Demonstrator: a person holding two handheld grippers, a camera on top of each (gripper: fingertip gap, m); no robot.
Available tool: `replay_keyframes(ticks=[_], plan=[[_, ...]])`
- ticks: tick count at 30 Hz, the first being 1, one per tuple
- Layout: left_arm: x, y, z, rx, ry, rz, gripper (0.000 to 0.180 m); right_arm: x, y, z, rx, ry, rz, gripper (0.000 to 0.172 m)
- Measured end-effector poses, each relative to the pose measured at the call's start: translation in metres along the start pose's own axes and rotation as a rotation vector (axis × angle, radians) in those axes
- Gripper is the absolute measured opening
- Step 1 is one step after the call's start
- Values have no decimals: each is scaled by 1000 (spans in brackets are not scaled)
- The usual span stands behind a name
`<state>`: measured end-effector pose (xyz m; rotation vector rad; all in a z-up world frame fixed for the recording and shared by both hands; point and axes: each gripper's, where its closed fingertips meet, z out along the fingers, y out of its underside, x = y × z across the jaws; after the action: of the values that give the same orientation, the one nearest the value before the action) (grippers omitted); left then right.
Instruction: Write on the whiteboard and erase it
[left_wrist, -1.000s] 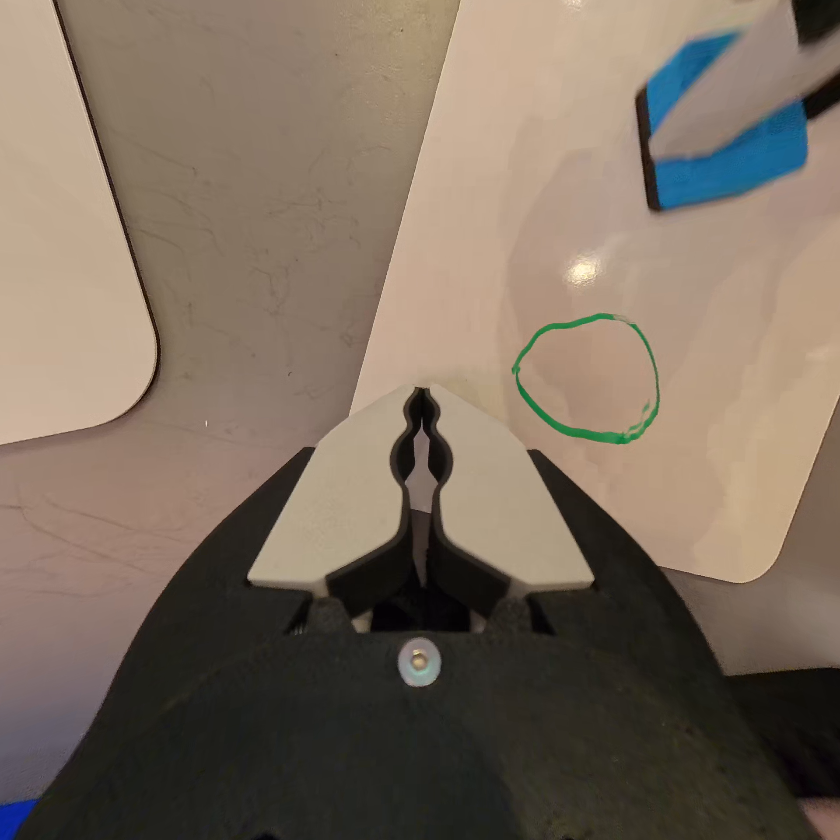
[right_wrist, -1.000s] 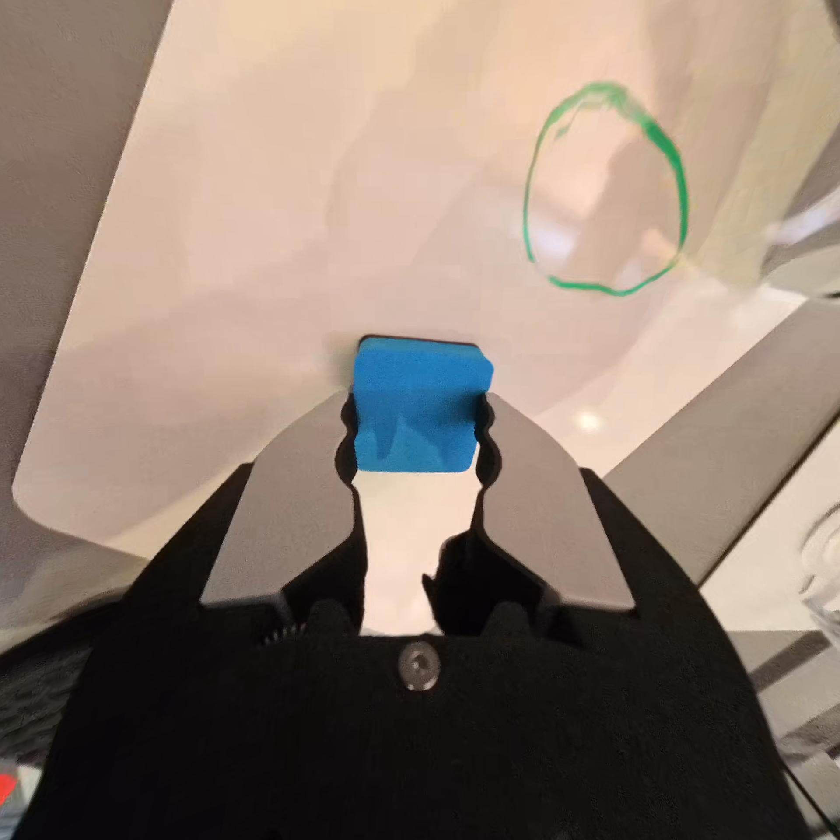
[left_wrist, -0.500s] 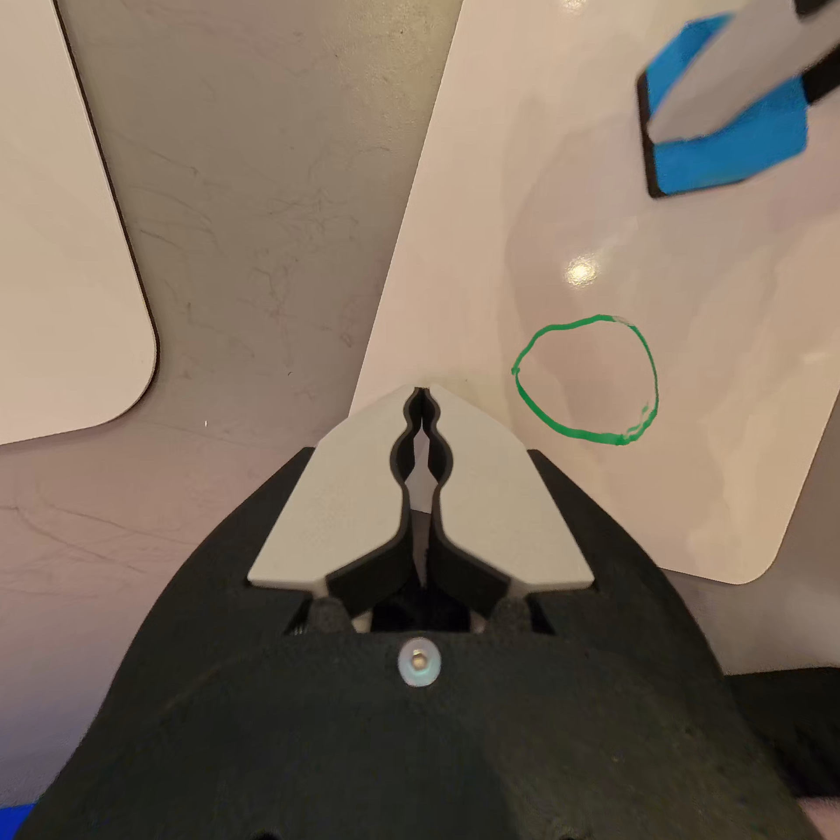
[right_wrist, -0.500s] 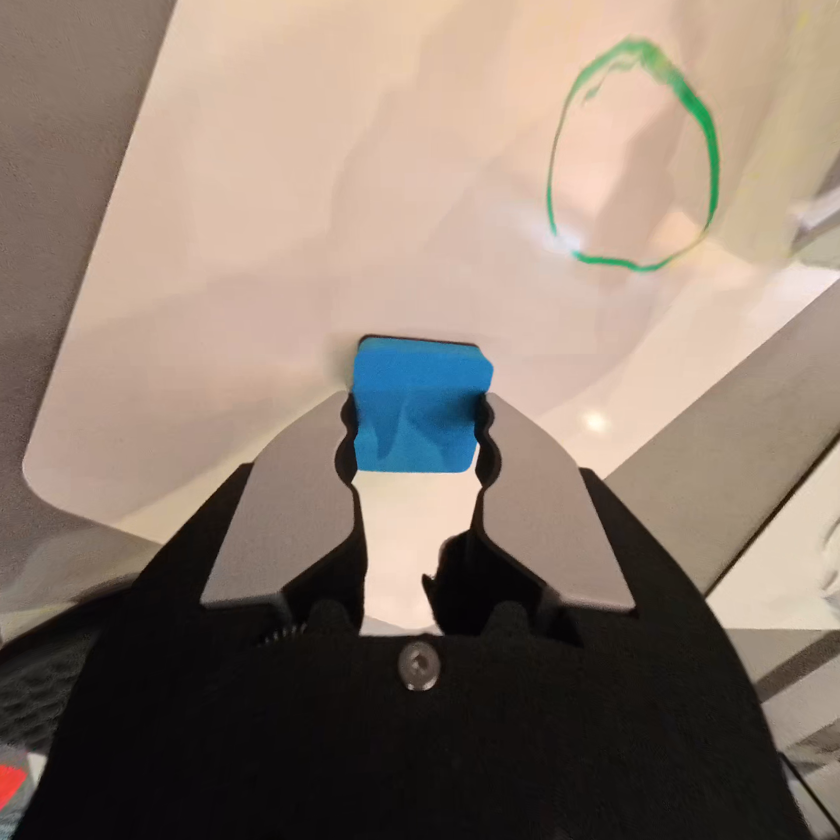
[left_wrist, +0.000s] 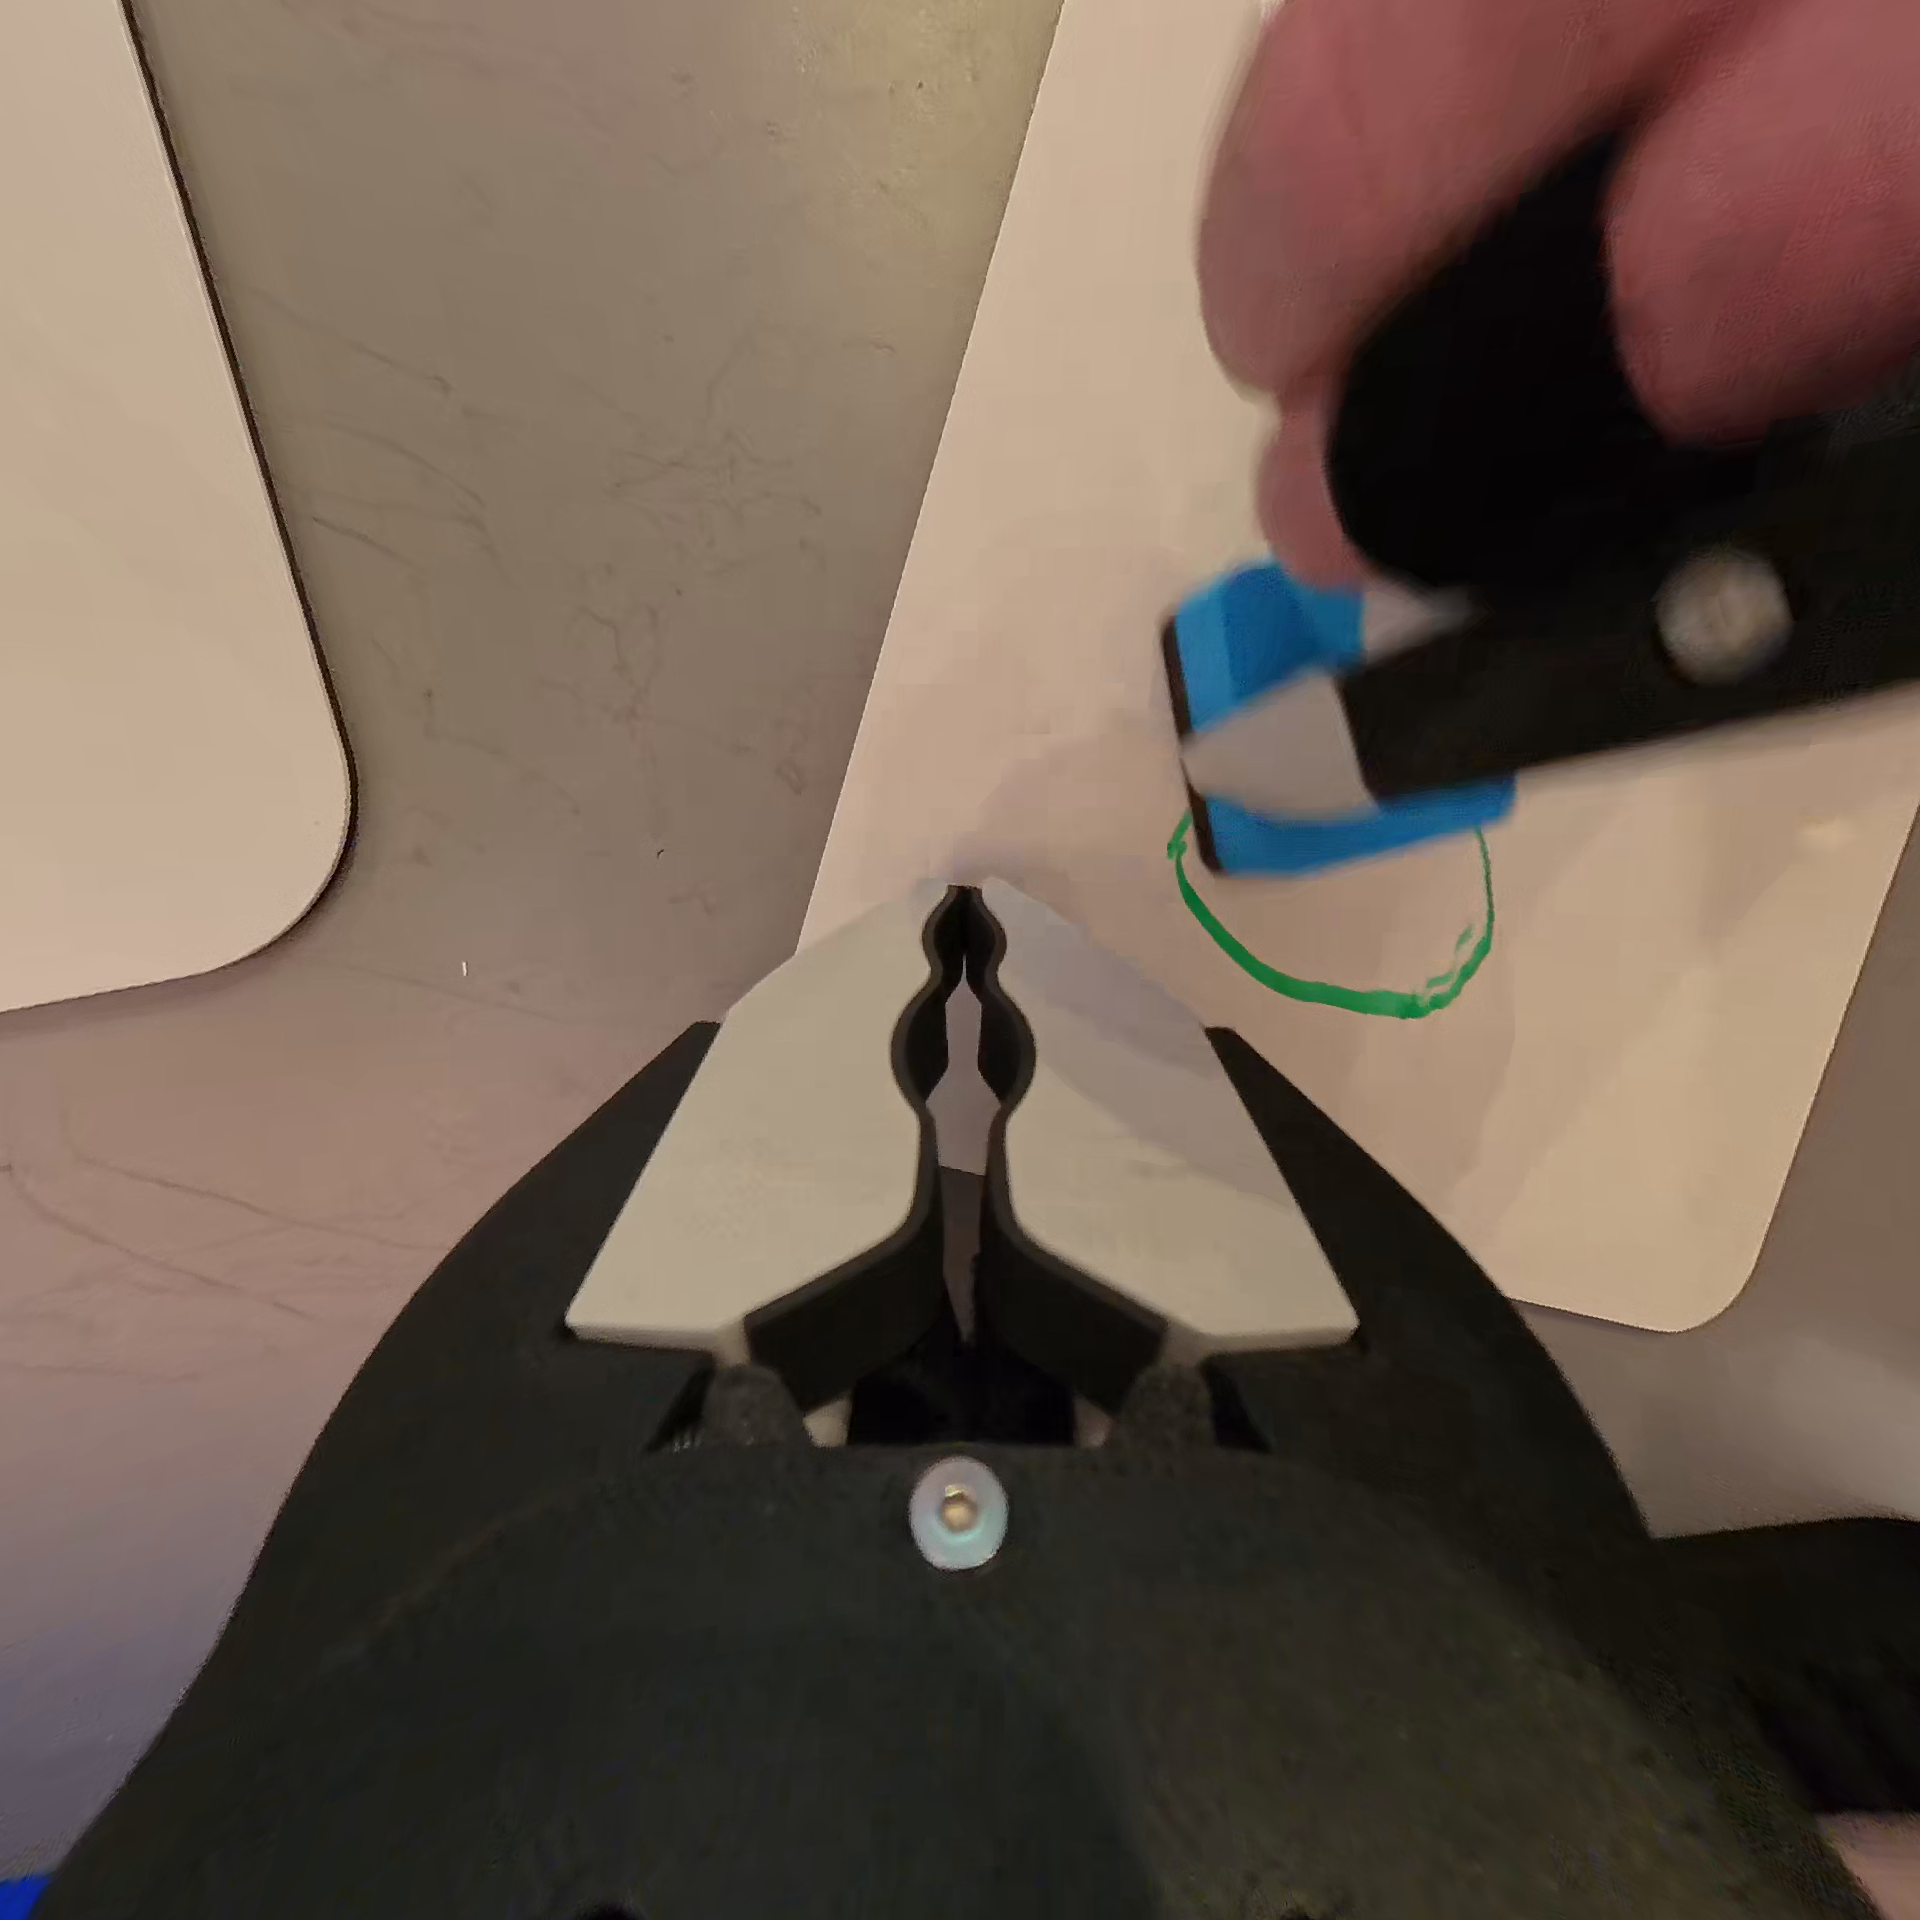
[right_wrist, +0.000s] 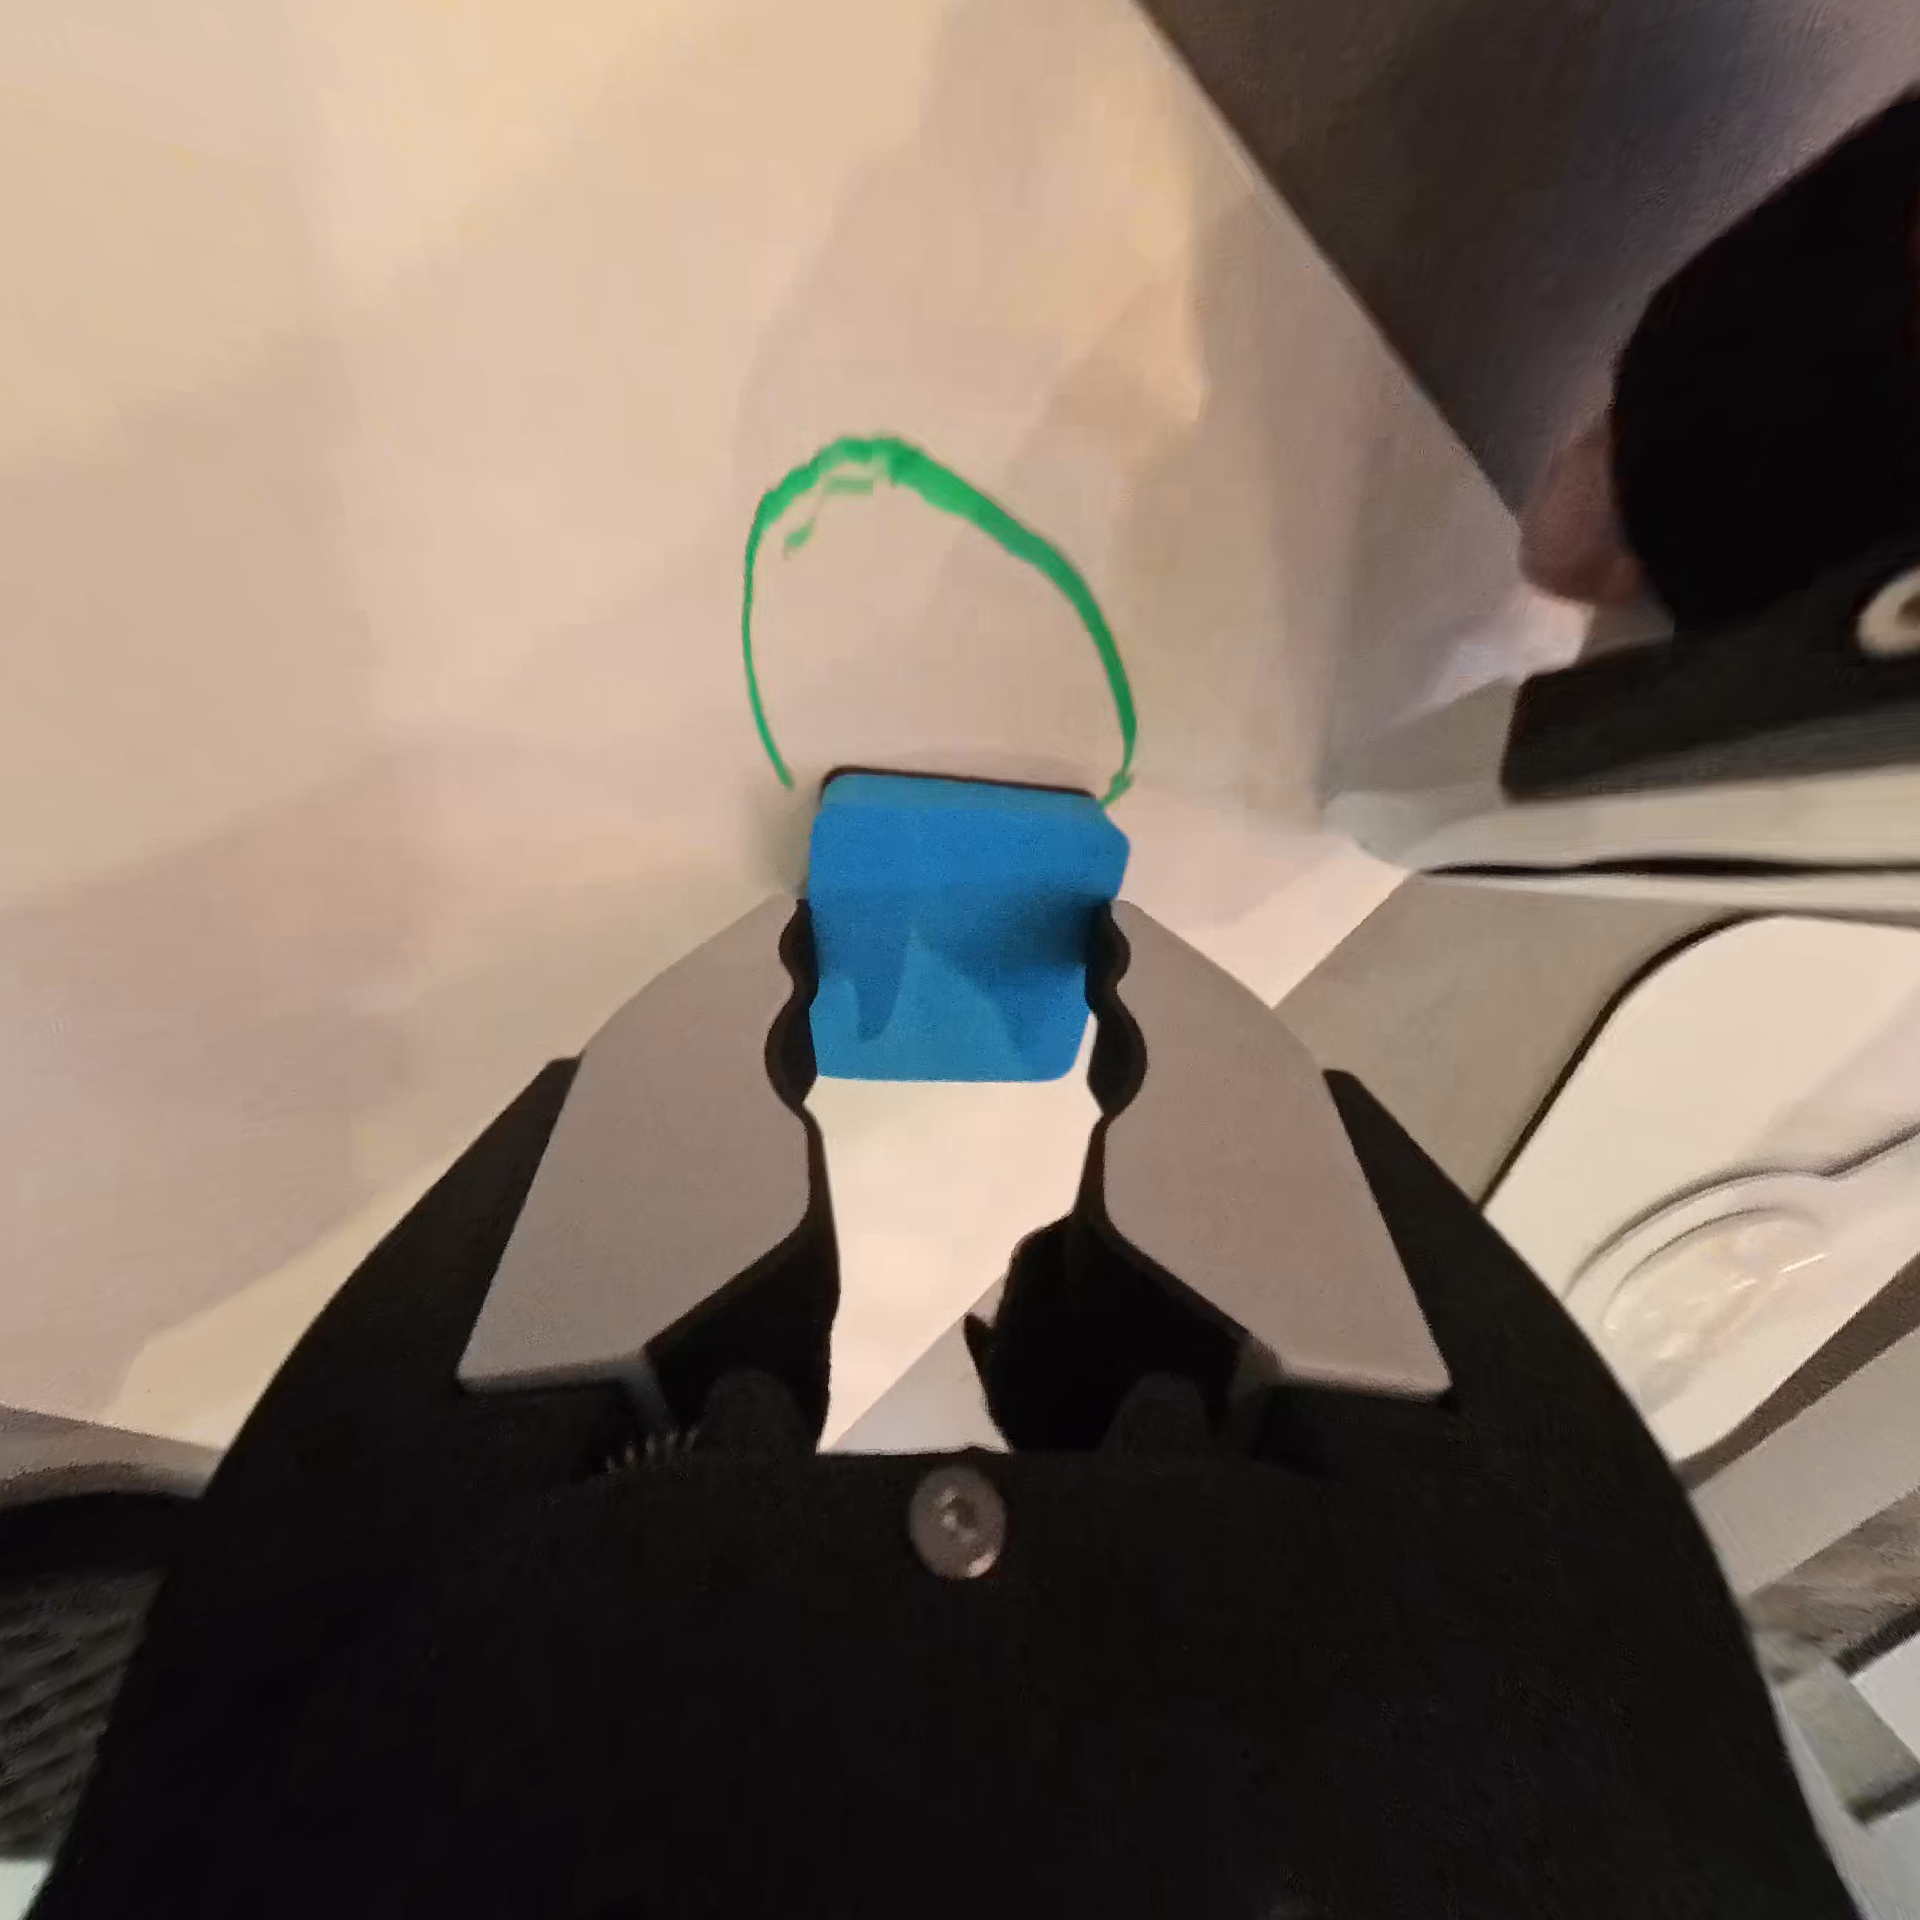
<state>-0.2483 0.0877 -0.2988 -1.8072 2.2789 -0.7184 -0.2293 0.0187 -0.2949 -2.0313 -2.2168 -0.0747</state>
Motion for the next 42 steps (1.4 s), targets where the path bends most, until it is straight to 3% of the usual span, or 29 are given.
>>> replay_keyframes(ticks=[2, 6, 9, 13, 16, 18, 21, 25, 29, 33, 36, 40, 42], plan=[[0, 0, 0, 6, 4, -3, 1, -5, -18, 0, 31, -2, -47, 52], [0, 0, 0, 7, 5, -4, 1, 3, -4, 1, 38, -28, -10, 52], [0, 0, 0, 10, 9, -6, 1, 9, -24, 2, 60, -10, -41, 52], [0, 0, 0, 19, 19, -11, 1, 7, -10, 1, 63, -48, -27, 52], [0, 0, 0, 21, 22, -11, 1, 16, -27, 3, 61, -13, -49, 52], [0, 0, 0, 23, 23, -11, 1, 6, -35, 2, 70, -22, -96, 52], [0, 0, 0, 24, 28, -11, 1, 7, -20, 1, 65, -49, -52, 52], [0, 0, 0, 20, 23, -8, 1, 1, -51, 3, 76, -25, -126, 52], [0, 0, 0, 18, 22, -8, 1, -3, -34, 1, 68, -48, -95, 52], [0, 0, 0, 17, 19, -8, 1, -9, -56, 2, 64, -16, -149, 52], [0, 0, 0, 14, 17, -7, 1, -12, -33, 0, 25, -40, -126, 52], [0, 0, 0, 16, 20, -9, 1, -8, -64, 3, 58, -13, -160, 52], [0, 0, 0, 15, 17, -8, 1, -19, -55, 1, 64, -38, -168, 52]])
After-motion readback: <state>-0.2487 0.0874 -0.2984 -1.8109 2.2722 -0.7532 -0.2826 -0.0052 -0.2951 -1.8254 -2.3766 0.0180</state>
